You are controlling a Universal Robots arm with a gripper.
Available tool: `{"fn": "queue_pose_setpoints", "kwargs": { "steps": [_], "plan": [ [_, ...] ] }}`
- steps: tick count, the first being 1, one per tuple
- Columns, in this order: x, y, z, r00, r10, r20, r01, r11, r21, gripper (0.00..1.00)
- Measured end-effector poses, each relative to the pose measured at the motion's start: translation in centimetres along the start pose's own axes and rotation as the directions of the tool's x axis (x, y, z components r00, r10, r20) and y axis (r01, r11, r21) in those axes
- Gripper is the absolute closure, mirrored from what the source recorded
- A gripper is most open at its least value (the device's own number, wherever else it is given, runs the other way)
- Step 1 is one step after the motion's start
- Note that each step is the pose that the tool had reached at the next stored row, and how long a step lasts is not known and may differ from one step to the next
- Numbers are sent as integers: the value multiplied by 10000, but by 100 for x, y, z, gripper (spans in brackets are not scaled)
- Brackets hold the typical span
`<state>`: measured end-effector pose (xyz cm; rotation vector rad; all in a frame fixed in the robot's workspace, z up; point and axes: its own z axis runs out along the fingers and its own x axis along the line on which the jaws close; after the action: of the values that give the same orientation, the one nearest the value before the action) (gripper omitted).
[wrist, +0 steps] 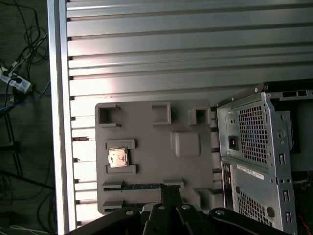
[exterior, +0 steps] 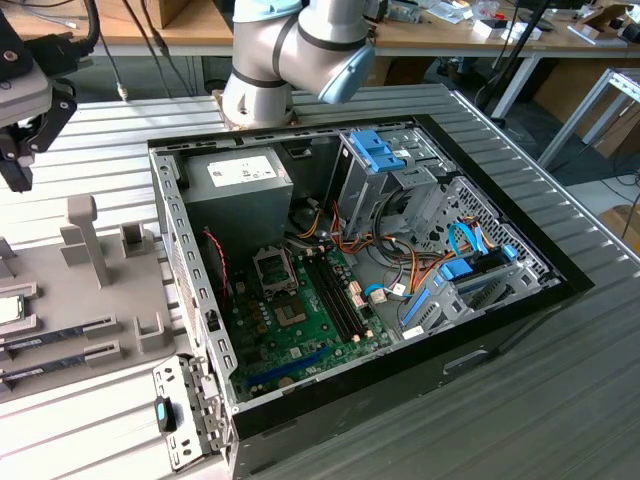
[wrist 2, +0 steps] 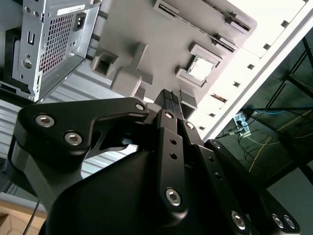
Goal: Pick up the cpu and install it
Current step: 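Reach for the cpu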
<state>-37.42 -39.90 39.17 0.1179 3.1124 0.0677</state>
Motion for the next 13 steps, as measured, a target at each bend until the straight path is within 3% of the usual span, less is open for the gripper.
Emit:
{"fn": "queue_pose_setpoints", "kwargs": {
  "steps": [3,13],
  "plan": [
    [49,-4,5,10000,0,-1,0,10000,0,89],
    [118,-9,12,10000,1,-1,-1,10000,0,89]
  ]
}}
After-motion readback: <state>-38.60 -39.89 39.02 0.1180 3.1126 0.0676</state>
